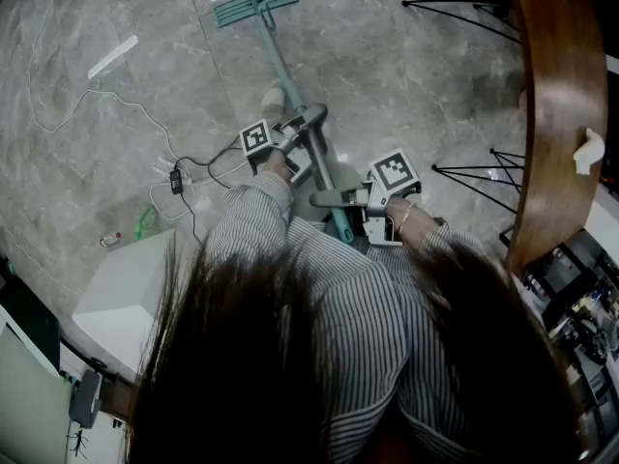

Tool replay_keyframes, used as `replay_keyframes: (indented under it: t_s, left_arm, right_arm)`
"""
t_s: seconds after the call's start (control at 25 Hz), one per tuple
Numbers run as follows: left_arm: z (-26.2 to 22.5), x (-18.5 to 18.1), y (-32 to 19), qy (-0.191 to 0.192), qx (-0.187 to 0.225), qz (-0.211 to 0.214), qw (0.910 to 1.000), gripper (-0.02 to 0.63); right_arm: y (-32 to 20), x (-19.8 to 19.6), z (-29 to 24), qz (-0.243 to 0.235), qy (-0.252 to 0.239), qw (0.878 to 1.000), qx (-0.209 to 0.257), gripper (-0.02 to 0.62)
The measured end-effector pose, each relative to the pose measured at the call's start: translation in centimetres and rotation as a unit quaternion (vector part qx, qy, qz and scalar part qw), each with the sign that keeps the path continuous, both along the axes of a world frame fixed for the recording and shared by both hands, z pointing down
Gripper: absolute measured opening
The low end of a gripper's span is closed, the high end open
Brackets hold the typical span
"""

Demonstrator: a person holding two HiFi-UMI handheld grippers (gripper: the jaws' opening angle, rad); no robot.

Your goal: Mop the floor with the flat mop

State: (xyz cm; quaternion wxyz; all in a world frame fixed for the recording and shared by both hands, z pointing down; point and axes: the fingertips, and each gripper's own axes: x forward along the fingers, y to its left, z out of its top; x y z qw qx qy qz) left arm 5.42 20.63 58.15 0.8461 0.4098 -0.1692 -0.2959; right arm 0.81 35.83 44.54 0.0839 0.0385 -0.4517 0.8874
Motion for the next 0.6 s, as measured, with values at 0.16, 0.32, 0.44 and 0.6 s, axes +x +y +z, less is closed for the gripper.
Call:
replay_keyframes:
  t_s: [0.16,0.32,0.44,0.6]
  left_arm:
    - [0.08,0.07,0.14,-0.002,0.002,0.004,1.0000,0.071]
    - [0.19,0.14,0.00,-0.005,0.004,0.004,1.0000,0.061]
    - [0.10,0.17,0.04,-0.005,0.003,0.005,1.0000,0.061]
    - [-0.07,0.41,-0.19,-0.006,0.004,0.006,1.0000,0.060]
  right_arm:
    - [0.17,-0.05,-0.22,-0.004,-0.003,1.000,-0.003,0.101]
    - [0.21,-0.05,-0.04,-0.004,-0.004,1.000,0.001,0.101]
    - [0.27,-0.04,-0.10,-0.005,-0.005,1.000,-0.001,0.101]
    - [-0.07,0.24,-0.23,0.000,-0.008,1.000,0.001,0.101]
